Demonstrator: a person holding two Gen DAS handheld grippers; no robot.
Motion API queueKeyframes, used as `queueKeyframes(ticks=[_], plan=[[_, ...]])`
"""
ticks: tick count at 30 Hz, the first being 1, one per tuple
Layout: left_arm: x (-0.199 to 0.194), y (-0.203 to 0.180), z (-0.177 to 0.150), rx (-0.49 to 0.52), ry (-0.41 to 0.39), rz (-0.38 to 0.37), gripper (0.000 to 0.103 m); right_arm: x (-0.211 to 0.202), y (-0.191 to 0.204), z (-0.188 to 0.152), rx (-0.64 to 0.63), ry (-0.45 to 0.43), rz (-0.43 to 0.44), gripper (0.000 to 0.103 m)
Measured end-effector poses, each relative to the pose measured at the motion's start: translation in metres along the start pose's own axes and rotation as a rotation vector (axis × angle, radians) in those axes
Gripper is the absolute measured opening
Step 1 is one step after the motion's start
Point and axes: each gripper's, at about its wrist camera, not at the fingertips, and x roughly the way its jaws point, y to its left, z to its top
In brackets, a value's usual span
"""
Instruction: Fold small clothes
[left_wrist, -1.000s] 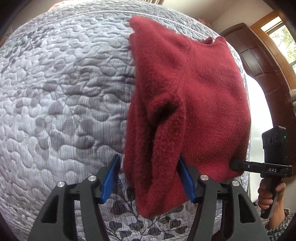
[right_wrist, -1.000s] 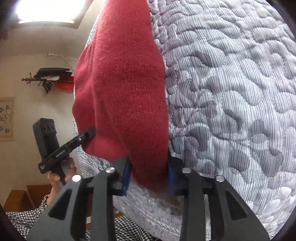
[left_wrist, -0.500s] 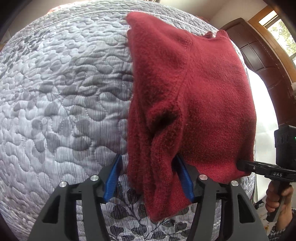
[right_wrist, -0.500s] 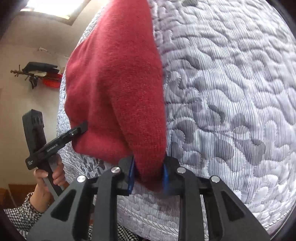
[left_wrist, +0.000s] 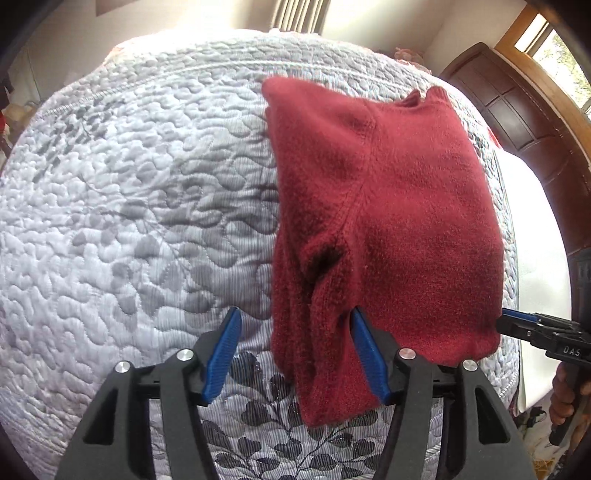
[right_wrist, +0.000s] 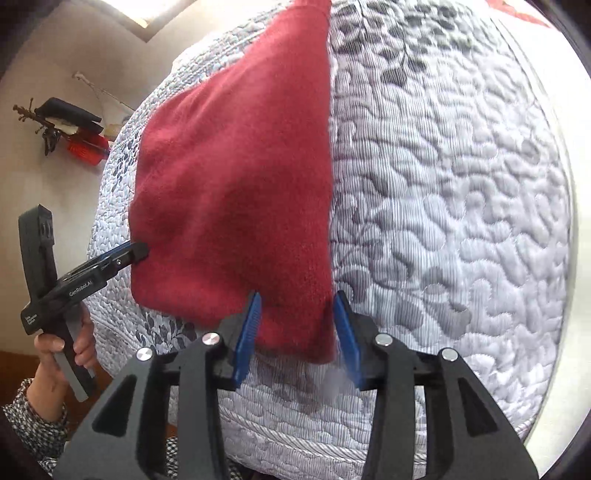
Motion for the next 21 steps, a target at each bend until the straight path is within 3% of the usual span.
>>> queueKeyframes(ticks=[3, 6, 14, 18, 21], plan=[[-0.007, -0.009, 0.008, 0.036, -0.012, 0.054, 0.062, -0.005, 0.018, 0.004, -0.065, -0.007, -0.017, 0.041], [-0.007, -0.016, 0.005, 0.060, -0.003, 0.046, 0.062, 0.007, 0.035, -0.003, -0.093, 0.020, -0.009, 0.040], [0.028, -0.005, -0.014, 0.024, 0.073, 0.061, 0.066, 0.037, 0.020, -0.014, -0.060, 0.055, -0.052, 0.035], [0.030, 0.002, -0.015, -0.028, 0.078, 0.035, 0.069, 0.039, 0.024, -0.015, -0.067, 0.056, -0.064, 0.035], [0.023, 0.001, -0.013, -0.004, 0.073, 0.053, 0.070, 0.035, 0.027, -0.015, -0.055, 0.048, -0.057, 0.035]])
